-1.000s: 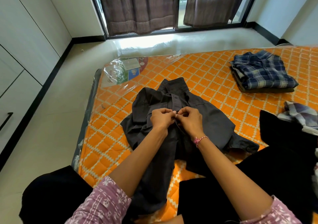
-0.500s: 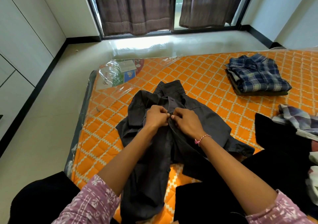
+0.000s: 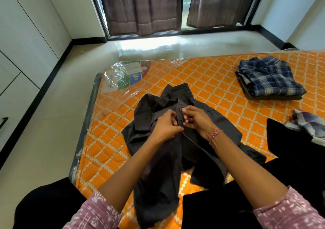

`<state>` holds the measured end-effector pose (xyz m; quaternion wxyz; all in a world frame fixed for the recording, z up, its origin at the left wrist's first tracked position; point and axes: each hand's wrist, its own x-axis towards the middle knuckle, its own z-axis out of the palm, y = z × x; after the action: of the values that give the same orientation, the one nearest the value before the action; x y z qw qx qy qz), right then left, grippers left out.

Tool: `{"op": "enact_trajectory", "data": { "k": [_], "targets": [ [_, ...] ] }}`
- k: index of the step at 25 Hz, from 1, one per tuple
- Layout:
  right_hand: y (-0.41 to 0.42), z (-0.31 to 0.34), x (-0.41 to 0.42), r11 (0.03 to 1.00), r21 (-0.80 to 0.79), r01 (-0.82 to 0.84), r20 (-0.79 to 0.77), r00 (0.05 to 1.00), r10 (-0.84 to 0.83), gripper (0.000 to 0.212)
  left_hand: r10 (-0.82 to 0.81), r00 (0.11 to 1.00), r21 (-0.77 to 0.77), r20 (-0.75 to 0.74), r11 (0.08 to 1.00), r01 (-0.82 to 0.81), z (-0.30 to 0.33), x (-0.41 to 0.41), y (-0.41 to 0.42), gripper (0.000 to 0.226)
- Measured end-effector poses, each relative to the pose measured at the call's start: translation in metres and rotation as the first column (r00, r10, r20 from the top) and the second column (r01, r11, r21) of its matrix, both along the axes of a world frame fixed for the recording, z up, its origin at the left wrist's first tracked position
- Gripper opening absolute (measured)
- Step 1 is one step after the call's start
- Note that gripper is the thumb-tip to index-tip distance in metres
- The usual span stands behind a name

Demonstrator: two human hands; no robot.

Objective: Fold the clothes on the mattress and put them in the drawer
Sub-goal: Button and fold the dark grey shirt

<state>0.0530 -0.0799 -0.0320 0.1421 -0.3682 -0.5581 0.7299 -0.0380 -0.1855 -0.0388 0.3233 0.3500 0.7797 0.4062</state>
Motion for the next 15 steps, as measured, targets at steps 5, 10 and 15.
{"op": "enact_trajectory", "data": {
  "k": [5,10,15],
  "targets": [
    [0.022,0.014,-0.023,0.983,0.01,0.185,0.046,0.982,-0.186,0.027,-0.082,0.858,-0.196,-0.506,0.98,-0.022,-0.022,0.01,-0.013,0.037],
    [-0.012,-0.008,0.011,0.785,0.595,-0.17,0.39,0.916,-0.097,0.028,0.004,0.842,-0.094,-0.54,0.993,-0.065,-0.042,0.012,-0.015,0.018],
    [-0.029,-0.025,0.032,0.592,0.725,-0.352,0.587,0.766,-0.262,0.015,0.086,0.887,0.024,-0.453,0.996,-0.085,-0.047,0.021,0.001,0.015]
  ]
}}
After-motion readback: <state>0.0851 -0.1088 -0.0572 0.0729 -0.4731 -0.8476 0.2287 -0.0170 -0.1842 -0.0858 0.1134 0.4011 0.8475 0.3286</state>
